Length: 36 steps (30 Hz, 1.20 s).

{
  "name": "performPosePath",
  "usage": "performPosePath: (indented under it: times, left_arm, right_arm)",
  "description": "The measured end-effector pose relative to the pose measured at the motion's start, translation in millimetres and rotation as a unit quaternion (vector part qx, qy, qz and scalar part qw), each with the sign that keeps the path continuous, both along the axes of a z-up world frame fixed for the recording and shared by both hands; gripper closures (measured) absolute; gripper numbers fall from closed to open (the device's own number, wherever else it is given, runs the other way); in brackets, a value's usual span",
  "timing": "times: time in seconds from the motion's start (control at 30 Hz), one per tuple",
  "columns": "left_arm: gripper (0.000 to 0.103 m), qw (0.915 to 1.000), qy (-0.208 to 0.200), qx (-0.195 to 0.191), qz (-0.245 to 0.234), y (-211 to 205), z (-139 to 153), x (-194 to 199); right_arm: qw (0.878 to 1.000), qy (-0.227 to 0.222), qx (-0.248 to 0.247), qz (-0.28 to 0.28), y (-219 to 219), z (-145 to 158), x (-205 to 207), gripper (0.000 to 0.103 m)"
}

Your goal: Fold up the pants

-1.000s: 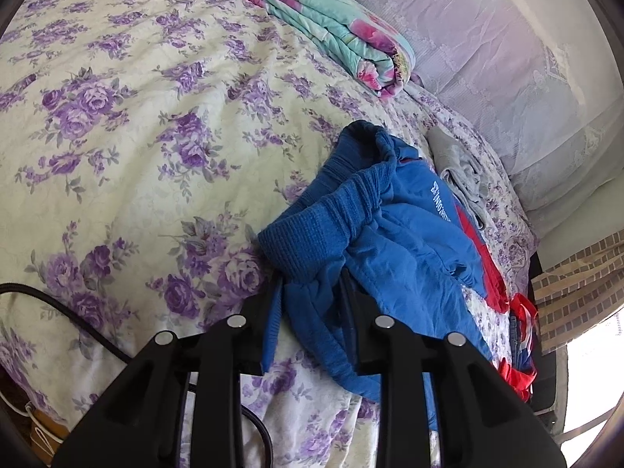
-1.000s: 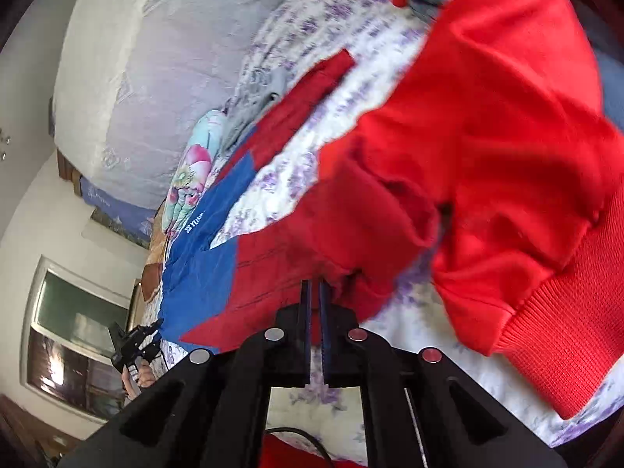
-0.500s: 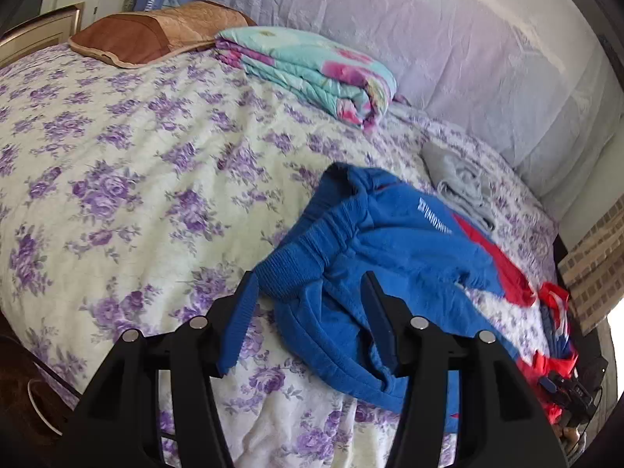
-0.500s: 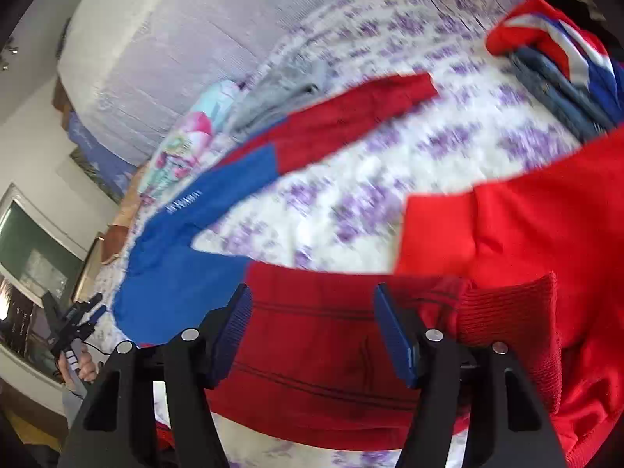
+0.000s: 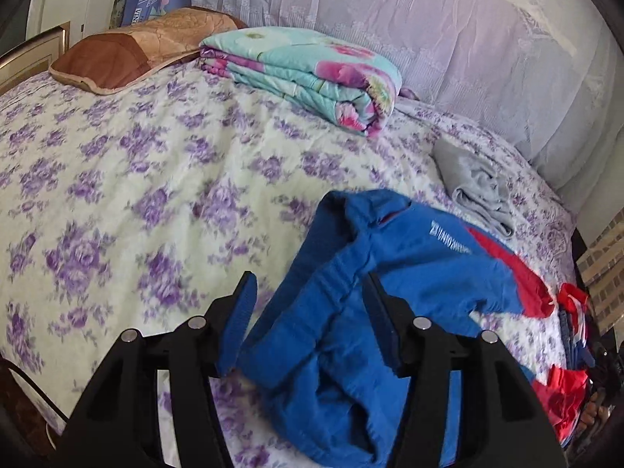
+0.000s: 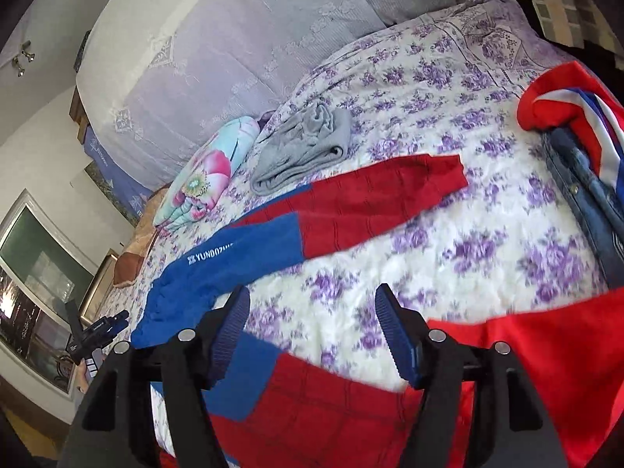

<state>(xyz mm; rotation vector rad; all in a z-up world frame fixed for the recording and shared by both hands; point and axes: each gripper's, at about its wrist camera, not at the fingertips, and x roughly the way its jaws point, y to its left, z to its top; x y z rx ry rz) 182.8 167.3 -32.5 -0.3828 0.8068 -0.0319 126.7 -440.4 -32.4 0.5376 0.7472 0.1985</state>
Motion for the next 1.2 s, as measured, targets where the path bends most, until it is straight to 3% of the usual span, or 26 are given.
performPosePath:
  times: [0.03,0.13,0.43,0.77,0.9,1.0,1.03,1.07,1.1,1.17,1.2]
  left_arm:
    - [0.039,1.0,-0.001,-0.001,-0.006,-4,4,10]
    - [0.038,0.9999,0.011,0.004,-0.013,-15,7,40]
    - [0.038,0.9965,0.075,-0.029,-0.02,-25,-23,115]
    - [0.036,0.9937,0.109,-0.022,-0.017,-37,-59,147]
    - [0.032,0.9939,0.108,-0.014,-0.017,-40,-62,152]
    - [0.029,0.9942,0.107,0.001,-0.016,-44,-63,157]
    - [0.029,0.9942,0.106,0.008,-0.017,-46,-64,158]
    - [0.03,0.9944,0.103,0.014,-0.019,-47,-64,159]
    - [0.032,0.9946,0.1,0.022,-0.019,-49,-63,159]
    - [0.051,0.9945,0.096,0.034,-0.024,-51,-62,160]
    - [0.055,0.9949,0.092,0.029,-0.03,-51,-61,160]
  right_arm:
    - [1.0,0.001,0.007,-0.006,-5,3,7,0.036]
    - [0.999,0.005,0.035,-0.003,-11,5,30,0.036]
    - [0.998,0.028,0.013,-0.049,-48,-7,102,0.036]
    - [0.989,0.092,0.001,-0.112,-104,-63,166,0.036]
    - [0.989,0.105,0.02,-0.106,-113,-82,178,0.035]
    - [0.99,0.104,0.006,-0.096,-111,-91,187,0.035]
    - [0.991,0.098,-0.003,-0.087,-108,-92,189,0.039]
    - [0.992,0.095,-0.015,-0.078,-104,-92,190,0.064]
    - [0.993,0.09,-0.016,-0.072,-103,-92,190,0.071]
    - [0.994,0.08,-0.005,-0.071,-102,-90,187,0.078]
    - [0.995,0.073,-0.01,-0.069,-100,-86,185,0.079]
